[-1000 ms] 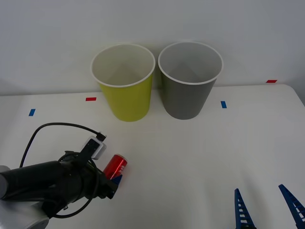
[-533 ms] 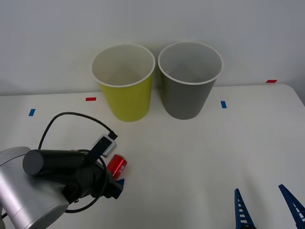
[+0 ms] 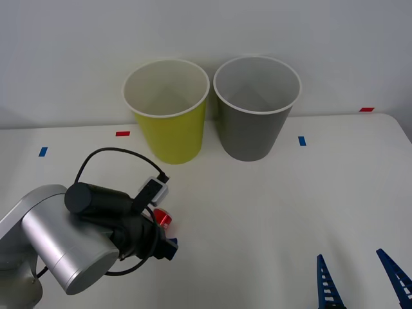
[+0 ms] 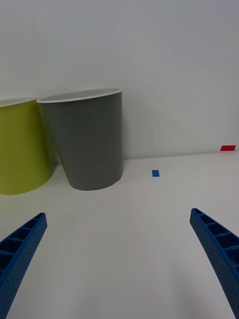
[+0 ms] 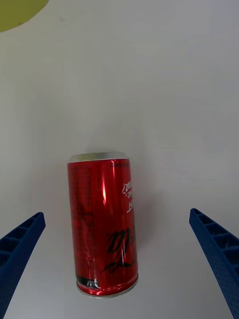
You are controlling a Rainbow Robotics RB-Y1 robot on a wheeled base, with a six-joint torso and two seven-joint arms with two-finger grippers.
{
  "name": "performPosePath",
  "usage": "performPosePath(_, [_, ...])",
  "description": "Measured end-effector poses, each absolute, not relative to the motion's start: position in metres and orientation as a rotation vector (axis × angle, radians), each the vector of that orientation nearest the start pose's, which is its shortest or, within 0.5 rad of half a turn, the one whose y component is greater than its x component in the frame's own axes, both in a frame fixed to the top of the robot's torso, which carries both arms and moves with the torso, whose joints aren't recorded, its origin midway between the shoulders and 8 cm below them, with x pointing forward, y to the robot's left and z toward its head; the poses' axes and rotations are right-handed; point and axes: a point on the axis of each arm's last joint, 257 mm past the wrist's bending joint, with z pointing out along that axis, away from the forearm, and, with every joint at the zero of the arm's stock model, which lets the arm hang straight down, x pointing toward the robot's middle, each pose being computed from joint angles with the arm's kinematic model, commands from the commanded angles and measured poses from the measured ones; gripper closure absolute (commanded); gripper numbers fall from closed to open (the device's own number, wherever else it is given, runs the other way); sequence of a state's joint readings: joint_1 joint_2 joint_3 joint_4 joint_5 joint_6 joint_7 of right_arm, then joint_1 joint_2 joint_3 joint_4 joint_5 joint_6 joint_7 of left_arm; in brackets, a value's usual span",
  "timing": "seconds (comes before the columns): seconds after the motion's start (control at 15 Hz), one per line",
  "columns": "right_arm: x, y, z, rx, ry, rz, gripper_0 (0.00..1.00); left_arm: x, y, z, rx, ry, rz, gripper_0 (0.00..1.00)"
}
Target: Put cans in the gray bin and PET bottles in the light green bin.
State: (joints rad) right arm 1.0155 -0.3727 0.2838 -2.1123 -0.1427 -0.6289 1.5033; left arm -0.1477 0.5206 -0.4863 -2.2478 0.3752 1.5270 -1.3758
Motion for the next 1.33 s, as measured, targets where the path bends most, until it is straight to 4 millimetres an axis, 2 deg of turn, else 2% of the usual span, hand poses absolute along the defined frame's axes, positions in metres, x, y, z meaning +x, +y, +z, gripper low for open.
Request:
performPosePath(0.33, [0.243,-0.234,-0.204,-0.016,1.456,0.141,0.0,0.37,0.128,-0.289,0.751,2.57,-0.001,0.0])
performPosePath(0.8, [0.243,-0.234,-0.204,-0.016,1.456,0.141,0.0,0.383,0.118,-0.302,0.694,2.625,0.014,0.0])
performPosePath(1.33, [0.243,-0.234,-0.204,-0.016,1.456,0.141,0.0,0.39,0.136,-0.321,0.676,2.689,0.078,0.0])
